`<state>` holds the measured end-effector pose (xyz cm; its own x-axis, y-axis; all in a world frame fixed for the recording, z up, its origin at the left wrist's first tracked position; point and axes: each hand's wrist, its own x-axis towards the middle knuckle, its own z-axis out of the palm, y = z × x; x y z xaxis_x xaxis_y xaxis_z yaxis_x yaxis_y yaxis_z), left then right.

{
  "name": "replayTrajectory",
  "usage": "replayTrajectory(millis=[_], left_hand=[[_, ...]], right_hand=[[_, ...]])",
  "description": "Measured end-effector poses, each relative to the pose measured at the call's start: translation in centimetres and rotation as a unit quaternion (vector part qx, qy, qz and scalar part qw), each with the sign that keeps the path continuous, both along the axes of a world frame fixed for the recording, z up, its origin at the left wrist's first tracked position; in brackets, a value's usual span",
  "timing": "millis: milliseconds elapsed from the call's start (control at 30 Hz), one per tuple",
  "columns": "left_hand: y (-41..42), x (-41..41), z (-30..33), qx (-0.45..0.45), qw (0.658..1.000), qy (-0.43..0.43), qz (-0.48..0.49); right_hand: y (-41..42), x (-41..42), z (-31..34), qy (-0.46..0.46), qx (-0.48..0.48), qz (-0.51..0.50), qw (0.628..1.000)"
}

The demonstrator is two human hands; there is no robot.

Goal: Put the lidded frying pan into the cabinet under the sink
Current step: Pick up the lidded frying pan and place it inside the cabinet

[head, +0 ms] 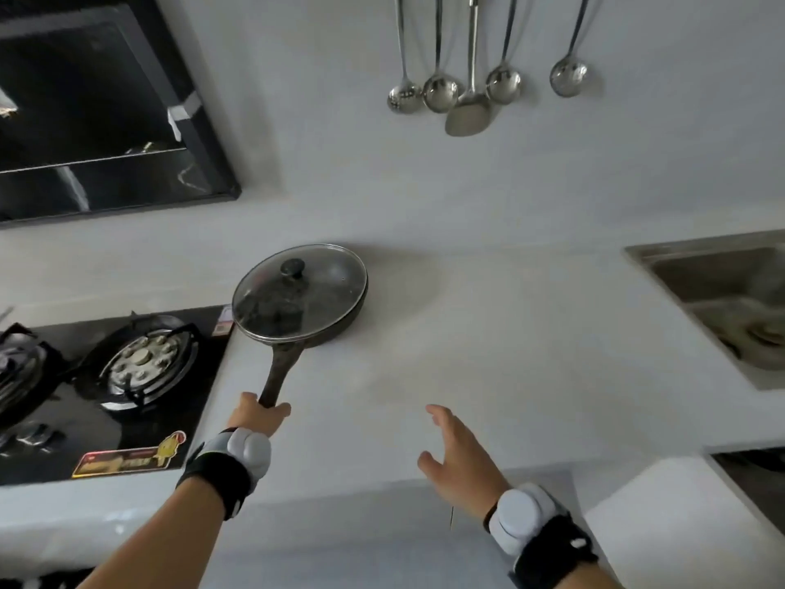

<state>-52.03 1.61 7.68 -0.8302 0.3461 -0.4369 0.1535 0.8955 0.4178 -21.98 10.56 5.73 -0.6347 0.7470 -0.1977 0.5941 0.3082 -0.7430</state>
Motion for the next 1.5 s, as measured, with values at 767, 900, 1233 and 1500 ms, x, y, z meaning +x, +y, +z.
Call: replayTrajectory(millis=[767,900,1233,1500], left_hand=[[1.3,5.4,-3.0,0.161,0.928,-0.301,0.151],[-2.6,7.8,-3.0,0.14,0.924,-0.313,0.167],[-10.4,14.6,-3.4,0.112,0.83,-0.523,0.162],[-14.3,16.4,-5.0,0.117,0.705,-0.686,0.135]], right_hand=[[-2.3,3.5,-0.6,-0.012,-0.046,-0.016,0.999],[-2.5,3.2,-1.9,0.011,-0.133,-0.024,0.991],[-6.7,-2.9,-4.4,0.008,-0.393,0.018,0.919],[-10.0,-10.4,-3.9,0.127,-0.715,-0.123,0.676]])
